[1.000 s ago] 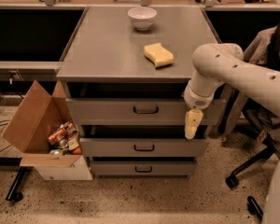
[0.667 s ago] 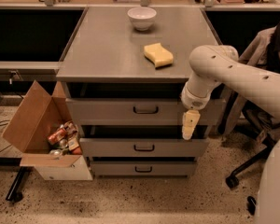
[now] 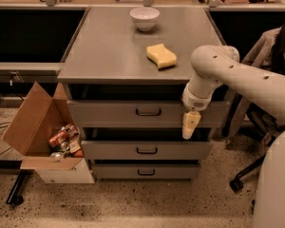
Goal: Open top drawer
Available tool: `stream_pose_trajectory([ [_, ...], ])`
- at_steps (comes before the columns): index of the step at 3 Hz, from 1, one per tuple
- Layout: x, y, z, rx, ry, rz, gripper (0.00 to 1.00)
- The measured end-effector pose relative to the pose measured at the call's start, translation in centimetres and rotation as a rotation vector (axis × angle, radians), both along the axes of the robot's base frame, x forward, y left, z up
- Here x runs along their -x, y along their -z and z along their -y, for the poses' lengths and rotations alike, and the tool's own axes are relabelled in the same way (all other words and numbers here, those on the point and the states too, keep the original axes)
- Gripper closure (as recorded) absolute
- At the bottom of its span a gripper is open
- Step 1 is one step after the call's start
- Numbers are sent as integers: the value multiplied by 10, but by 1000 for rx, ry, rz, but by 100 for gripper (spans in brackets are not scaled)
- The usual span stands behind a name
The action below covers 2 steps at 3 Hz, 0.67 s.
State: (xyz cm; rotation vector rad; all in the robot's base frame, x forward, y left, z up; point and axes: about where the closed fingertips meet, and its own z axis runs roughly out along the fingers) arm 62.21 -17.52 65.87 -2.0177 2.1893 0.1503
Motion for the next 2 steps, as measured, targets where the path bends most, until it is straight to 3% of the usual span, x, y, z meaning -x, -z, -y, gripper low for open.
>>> stream_pose_trajectory([
  [2, 45, -16, 8, -79, -24, 38, 61],
])
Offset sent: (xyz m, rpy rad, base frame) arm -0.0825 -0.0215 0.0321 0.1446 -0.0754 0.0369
